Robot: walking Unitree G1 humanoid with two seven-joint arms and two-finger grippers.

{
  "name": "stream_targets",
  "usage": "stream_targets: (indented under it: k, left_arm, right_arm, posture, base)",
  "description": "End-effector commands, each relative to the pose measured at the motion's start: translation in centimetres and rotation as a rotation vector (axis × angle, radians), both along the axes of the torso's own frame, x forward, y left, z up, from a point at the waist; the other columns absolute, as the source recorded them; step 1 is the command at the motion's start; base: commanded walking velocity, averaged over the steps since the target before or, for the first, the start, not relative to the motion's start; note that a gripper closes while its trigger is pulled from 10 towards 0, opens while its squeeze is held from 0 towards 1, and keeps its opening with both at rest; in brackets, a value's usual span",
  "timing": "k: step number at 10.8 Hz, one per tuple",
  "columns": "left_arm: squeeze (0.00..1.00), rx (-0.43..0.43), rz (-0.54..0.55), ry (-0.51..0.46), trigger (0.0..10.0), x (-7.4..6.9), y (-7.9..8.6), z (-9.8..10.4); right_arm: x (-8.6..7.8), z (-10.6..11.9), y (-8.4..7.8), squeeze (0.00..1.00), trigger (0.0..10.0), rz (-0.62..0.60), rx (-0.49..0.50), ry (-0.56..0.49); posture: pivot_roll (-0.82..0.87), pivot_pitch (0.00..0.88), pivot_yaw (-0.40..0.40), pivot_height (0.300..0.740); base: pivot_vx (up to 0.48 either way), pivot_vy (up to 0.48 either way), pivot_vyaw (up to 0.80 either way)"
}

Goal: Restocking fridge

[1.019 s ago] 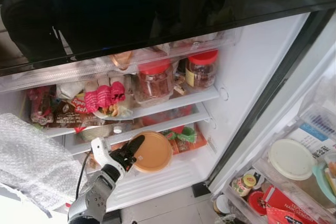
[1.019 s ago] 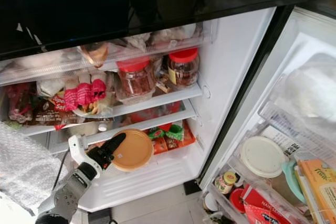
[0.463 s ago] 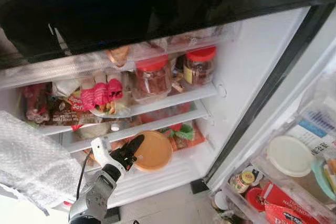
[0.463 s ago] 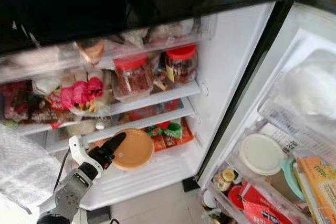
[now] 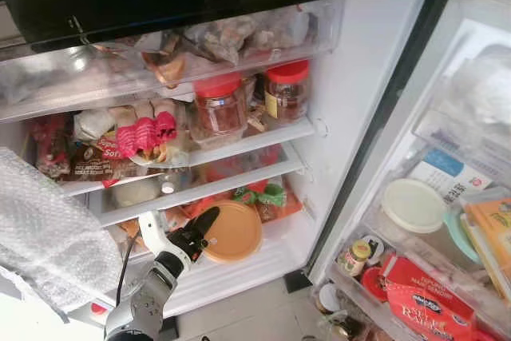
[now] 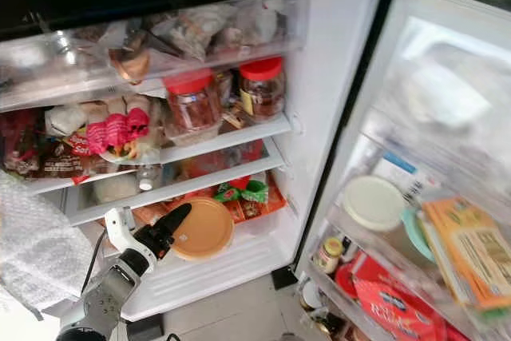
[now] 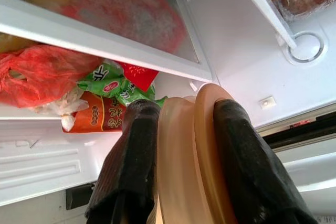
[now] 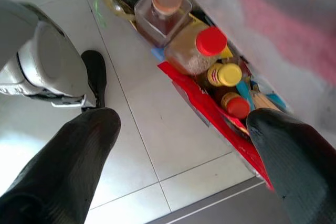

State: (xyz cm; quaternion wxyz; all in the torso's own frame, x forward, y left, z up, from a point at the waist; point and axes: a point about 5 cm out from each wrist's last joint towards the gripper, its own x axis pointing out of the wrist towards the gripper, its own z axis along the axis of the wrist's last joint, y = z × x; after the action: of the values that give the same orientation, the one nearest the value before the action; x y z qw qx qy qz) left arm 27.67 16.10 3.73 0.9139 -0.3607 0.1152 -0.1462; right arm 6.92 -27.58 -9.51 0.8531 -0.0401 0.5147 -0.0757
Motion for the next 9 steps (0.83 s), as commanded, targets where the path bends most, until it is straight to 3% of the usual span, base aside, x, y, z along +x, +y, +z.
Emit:
stream_targets:
  k: [1,2,6,9]
  left_arm:
    - [0.00,-0.004,0.020,-0.010,10.0,0.1,0.3,0.2]
    - [0.00,-0.006,0.019,-0.010,10.0,0.1,0.2,0.2]
    - [0.00,0.039,0.111,0.002,10.0,0.5,0.7,0.2]
    - [0.00,-0.007,0.156,-0.014,10.0,1.1,0.7,0.8]
  right_arm:
    - [-0.4,-0.1,0.0,0.00,10.0,0.002,-0.002,0.014]
    - [-0.4,-0.1,0.0,0.00,10.0,0.001,-0.002,0.016]
    - [-0.3,0.0,0.0,0.00,10.0,0.017,0.003,0.013]
    - [-0.2,0.0,-0.1,0.00,10.0,0.017,0.006,0.004]
  posture:
    - [-0.25,0.087,0.009,0.682]
    - [-0.25,0.086,0.009,0.682]
    - [-0.25,0.097,0.000,0.616]
    - [-0.25,0.114,-0.007,0.616]
  base:
    - [0.000,0.000,0.00]
    - [0.000,0.000,0.00]
    - [0.000,0.000,0.00]
    - [0.000,0.000,0.00]
